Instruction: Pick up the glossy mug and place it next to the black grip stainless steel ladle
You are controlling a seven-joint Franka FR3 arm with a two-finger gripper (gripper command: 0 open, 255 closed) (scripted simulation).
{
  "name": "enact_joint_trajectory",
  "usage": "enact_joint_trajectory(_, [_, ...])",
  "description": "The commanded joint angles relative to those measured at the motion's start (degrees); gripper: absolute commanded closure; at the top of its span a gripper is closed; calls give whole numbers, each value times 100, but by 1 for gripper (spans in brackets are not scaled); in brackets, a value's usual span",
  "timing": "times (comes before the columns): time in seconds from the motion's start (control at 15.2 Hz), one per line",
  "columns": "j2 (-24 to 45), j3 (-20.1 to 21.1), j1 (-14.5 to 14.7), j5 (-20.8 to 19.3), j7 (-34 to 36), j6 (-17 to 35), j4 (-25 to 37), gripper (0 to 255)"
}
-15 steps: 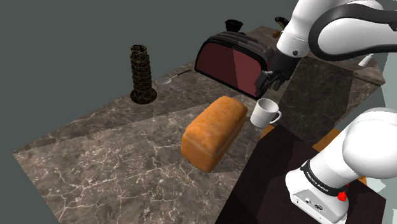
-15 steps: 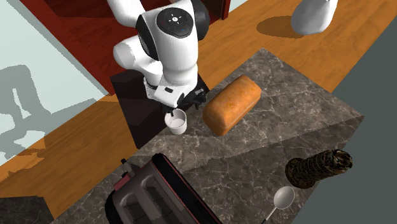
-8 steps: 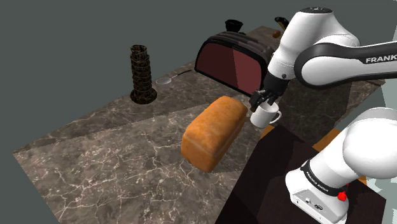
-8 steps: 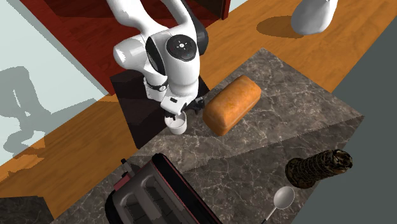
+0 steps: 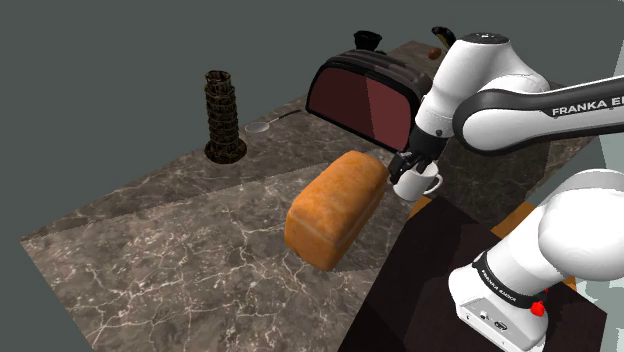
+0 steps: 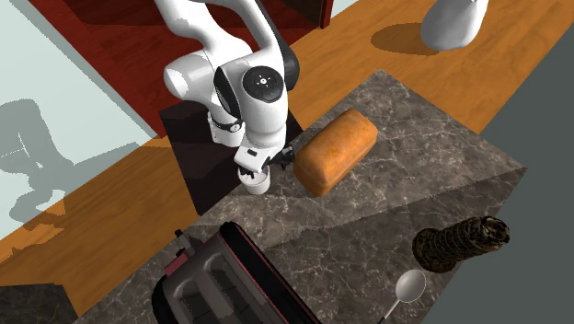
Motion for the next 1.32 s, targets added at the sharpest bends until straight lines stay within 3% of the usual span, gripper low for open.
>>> enact_joint_trajectory(0.0, [4, 1, 0, 0, 1, 6, 0, 0])
enact_joint_trajectory(0.2, [3, 1, 0, 0, 1, 4, 0, 0])
enact_joint_trajectory(0.26, [3, 1, 0, 0, 1, 4, 0, 255])
enact_joint_trajectory(0.86, [4, 1, 0, 0, 1, 6, 0, 255])
enact_joint_trajectory(1.25, [-332, -42, 12, 0, -47, -639, 309, 255])
